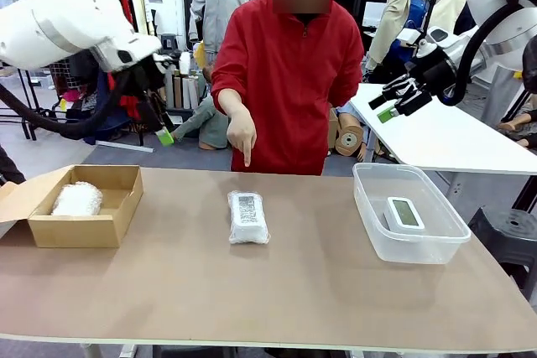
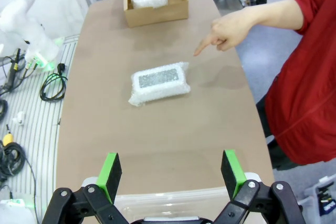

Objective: Separate and place wrapped and unwrapped clocks.
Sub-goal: Pick up the Digital clock indicated by the person.

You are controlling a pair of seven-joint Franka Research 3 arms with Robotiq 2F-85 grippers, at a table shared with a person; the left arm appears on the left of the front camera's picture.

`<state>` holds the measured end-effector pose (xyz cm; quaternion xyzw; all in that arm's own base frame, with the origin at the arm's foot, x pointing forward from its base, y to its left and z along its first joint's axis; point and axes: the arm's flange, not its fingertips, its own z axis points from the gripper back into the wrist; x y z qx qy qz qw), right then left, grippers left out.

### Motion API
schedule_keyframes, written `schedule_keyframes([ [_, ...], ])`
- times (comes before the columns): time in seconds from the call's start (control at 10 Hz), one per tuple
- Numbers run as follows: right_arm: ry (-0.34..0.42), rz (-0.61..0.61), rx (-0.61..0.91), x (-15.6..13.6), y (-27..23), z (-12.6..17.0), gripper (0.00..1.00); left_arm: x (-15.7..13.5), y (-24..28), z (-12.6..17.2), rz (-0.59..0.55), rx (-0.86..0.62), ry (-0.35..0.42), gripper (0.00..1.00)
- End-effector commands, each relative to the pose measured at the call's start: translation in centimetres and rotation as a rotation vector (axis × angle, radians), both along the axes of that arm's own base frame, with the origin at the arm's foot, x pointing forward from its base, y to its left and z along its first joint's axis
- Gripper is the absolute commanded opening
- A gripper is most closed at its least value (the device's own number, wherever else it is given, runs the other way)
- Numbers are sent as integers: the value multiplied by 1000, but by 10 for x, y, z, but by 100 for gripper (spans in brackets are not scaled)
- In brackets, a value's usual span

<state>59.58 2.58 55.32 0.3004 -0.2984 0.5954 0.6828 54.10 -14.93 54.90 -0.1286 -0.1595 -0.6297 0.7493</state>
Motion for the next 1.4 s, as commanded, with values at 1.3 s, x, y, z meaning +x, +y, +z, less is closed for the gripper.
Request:
schedule_keyframes([
  [1.3, -9, -1, -13, -1, 2, 2, 100, -47, -102, -60, 462, 345, -34, 100],
])
